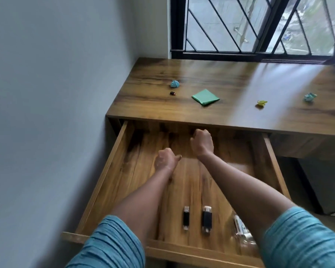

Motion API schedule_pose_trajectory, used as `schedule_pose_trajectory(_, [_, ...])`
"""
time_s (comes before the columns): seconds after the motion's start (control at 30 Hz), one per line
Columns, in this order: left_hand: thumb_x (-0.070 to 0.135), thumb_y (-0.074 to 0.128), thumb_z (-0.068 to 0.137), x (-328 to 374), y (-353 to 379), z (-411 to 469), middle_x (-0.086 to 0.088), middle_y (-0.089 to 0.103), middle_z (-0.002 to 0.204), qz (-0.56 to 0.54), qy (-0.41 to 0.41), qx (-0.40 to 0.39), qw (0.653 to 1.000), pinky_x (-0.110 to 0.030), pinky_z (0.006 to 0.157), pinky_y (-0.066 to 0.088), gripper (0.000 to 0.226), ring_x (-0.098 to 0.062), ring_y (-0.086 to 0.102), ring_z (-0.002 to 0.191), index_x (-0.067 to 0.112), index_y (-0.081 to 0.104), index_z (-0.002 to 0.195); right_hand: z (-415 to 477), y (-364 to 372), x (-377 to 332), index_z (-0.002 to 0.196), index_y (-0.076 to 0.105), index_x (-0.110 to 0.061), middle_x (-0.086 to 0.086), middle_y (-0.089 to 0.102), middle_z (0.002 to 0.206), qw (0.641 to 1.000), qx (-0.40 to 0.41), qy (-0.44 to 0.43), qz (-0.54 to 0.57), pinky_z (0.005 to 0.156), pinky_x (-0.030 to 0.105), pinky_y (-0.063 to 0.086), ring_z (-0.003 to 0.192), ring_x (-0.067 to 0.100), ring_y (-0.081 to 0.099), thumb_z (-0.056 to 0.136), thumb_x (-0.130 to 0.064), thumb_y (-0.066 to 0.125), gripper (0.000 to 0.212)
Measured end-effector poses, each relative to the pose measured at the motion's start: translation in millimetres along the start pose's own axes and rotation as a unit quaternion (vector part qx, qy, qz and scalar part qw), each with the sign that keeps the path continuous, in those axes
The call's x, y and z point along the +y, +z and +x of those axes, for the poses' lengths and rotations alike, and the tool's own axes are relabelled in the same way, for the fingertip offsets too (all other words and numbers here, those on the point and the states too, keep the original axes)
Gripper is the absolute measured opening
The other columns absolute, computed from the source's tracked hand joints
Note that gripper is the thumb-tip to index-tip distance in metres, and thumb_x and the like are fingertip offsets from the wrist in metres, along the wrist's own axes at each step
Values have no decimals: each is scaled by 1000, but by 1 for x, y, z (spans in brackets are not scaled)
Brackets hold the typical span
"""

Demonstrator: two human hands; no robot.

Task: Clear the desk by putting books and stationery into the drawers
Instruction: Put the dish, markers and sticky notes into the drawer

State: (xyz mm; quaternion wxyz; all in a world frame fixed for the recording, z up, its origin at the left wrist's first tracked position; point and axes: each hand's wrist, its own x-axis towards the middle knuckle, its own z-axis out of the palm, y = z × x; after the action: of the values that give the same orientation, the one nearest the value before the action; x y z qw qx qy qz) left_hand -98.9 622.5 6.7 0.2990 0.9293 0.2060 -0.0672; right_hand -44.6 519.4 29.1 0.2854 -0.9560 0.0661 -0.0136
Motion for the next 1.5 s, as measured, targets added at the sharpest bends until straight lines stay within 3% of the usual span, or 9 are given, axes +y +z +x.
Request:
schedule_pose_trajectory(0.17, [37,56,92,35,-42,98,-8,67,105,5,109,96,989,-29,79,54,31,-20,65,98,11,64,109,97,9,-49,107,63,0,18,60,110,996,15,-80,23,79,31,49,96,29,60,94,-7,49,21])
schedule_pose_trajectory(0.33, [25,57,93,56,-58,191,-9,60,124,0,113,101,988,-32,96,50,37,-22,57,115,11,54,127,185,43,-75,122,58,-2,21,55,123,994,-15,-111,-18,92,36,44,114,36,52,94,-5,43,32])
schedule_pose_trajectory(0.53, [20,53,95,51,-53,235,-10,61,121,-12,133,109,985,-30,96,49,32,-22,57,114,10,55,125,241,74,-87,135,46,-14,17,41,137,967,-67,-212,-125,104,39,37,128,37,40,98,-12,39,38])
schedule_pose_trajectory(0.67, [18,55,93,42,-51,243,-8,60,122,-35,129,116,984,-29,98,49,32,-20,56,115,11,55,125,245,76,-90,119,61,-10,17,55,120,962,-62,-228,-137,92,35,46,116,35,51,98,-12,39,30])
schedule_pose_trajectory(1.0, [17,49,98,16,-59,193,-12,60,129,-104,121,92,983,-28,99,47,35,-22,56,119,7,53,131,161,61,-91,129,57,-14,15,62,120,983,-48,-174,-21,89,34,49,108,29,60,89,-5,52,41])
schedule_pose_trajectory(1.13, [20,46,99,-9,-59,148,-13,60,129,-153,124,36,980,-37,100,50,38,-25,59,117,12,49,137,98,56,-85,111,66,-6,13,69,107,991,-48,-105,65,76,22,45,98,23,64,84,-8,64,27])
schedule_pose_trajectory(1.27, [19,48,98,-42,-43,93,-8,62,128,-139,128,1,982,-31,100,48,35,-21,59,118,14,56,132,36,55,-67,104,72,-8,11,71,104,985,-121,-66,102,76,18,42,99,21,65,84,-5,62,22])
schedule_pose_trajectory(1.4, [16,56,93,-73,-25,44,-6,72,97,-149,83,-76,982,-29,79,53,25,-17,66,87,9,68,115,-24,61,-45,102,71,-5,10,70,102,980,-182,-31,73,70,22,43,88,17,62,86,-4,61,20])
schedule_pose_trajectory(1.5, [16,61,90,-87,-13,17,-9,71,82,-141,44,-136,980,-29,68,52,18,-20,65,73,3,72,97,-59,75,-23,95,64,-10,11,67,100,978,-162,43,122,72,29,55,90,23,66,85,1,58,16])
